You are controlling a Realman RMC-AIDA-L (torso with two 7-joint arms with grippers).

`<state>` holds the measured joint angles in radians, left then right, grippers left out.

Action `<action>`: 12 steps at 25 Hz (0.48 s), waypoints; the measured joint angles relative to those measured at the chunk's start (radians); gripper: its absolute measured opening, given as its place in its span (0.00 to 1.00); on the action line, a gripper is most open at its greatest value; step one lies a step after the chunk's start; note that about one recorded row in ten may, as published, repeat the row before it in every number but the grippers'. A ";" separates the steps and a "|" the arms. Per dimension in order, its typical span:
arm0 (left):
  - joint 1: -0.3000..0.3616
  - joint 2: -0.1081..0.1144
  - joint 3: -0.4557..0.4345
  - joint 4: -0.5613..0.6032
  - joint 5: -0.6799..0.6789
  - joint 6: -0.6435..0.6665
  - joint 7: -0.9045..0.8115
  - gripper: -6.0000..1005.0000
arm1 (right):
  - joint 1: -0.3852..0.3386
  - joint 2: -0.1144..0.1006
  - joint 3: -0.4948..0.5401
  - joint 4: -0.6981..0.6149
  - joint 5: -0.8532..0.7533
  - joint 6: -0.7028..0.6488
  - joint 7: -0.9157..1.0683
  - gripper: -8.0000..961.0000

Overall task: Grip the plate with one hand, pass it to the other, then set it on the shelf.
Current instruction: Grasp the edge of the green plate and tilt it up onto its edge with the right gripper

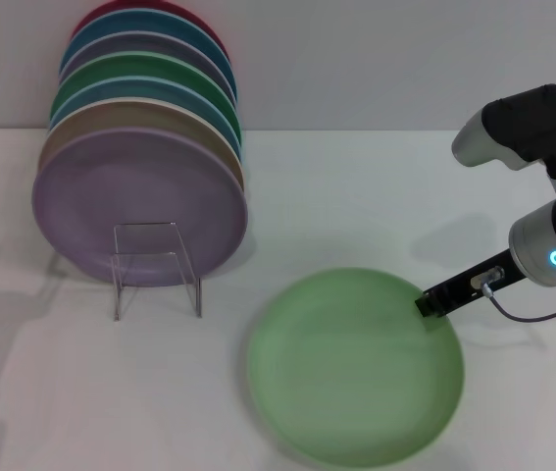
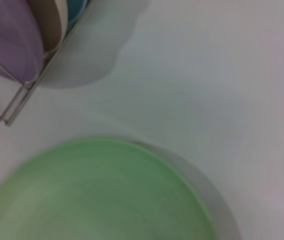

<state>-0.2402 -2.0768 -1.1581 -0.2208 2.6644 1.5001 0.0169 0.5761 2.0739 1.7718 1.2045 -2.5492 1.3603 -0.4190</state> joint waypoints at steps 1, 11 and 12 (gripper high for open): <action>0.000 0.000 0.000 0.000 0.000 0.000 0.000 0.81 | -0.003 0.000 0.001 0.008 0.001 0.002 0.000 0.06; 0.000 0.000 0.000 0.000 0.000 0.005 0.000 0.80 | -0.014 0.000 0.003 0.049 0.032 0.026 -0.023 0.03; 0.001 0.000 0.000 -0.002 0.000 0.006 0.000 0.80 | -0.019 0.000 0.004 0.058 0.049 0.030 -0.034 0.03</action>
<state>-0.2397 -2.0768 -1.1581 -0.2227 2.6646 1.5060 0.0169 0.5576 2.0738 1.7753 1.2622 -2.5005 1.3898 -0.4529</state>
